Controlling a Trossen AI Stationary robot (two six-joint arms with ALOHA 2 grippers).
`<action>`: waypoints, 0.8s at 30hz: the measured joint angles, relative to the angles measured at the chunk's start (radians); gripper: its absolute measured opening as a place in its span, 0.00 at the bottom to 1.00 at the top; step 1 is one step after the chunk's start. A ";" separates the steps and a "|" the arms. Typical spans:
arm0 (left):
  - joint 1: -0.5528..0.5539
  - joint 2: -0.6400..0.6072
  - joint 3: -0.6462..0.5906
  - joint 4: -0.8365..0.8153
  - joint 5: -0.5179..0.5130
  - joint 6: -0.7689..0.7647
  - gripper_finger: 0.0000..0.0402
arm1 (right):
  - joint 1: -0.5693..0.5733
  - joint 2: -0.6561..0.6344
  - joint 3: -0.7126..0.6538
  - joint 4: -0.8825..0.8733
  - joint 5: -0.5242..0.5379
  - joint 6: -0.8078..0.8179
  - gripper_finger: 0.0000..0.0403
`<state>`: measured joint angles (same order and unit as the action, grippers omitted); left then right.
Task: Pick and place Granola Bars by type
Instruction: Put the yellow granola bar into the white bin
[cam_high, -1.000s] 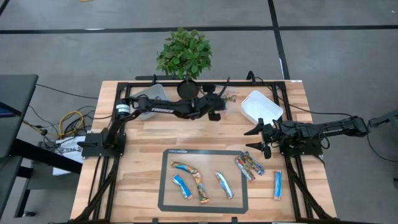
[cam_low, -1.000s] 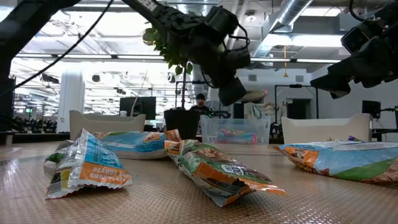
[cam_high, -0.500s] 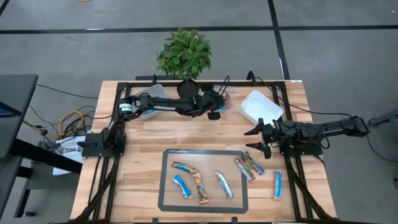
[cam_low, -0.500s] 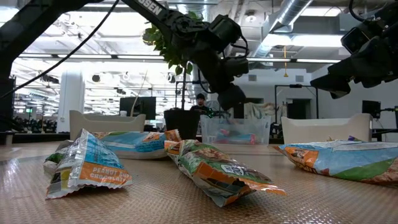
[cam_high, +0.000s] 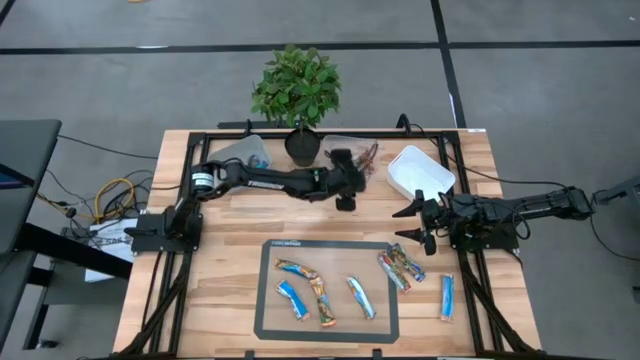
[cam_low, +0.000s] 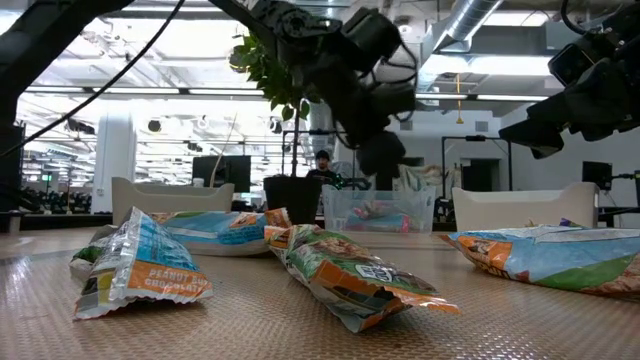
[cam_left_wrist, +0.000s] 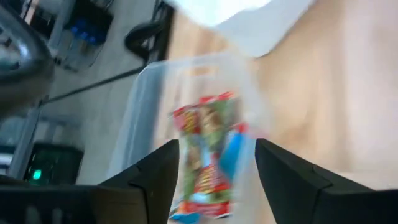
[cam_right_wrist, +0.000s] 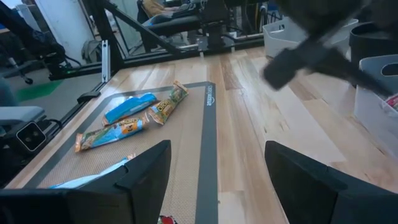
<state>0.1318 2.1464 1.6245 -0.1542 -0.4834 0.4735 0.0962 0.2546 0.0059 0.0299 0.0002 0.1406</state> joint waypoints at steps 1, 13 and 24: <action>-0.017 -0.001 0.000 0.000 0.000 0.001 0.50 | 0.000 0.000 0.000 0.000 0.000 0.000 0.63; -0.250 -0.103 -0.037 -0.213 0.102 0.038 0.45 | 0.000 0.000 0.000 0.000 0.000 0.000 0.63; -0.420 -0.118 -0.071 -0.292 0.286 0.047 0.45 | 0.000 0.000 0.000 0.000 0.000 0.000 0.63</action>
<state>-0.2883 2.0288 1.5536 -0.4466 -0.1974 0.5206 0.0963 0.2547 0.0059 0.0303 0.0005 0.1406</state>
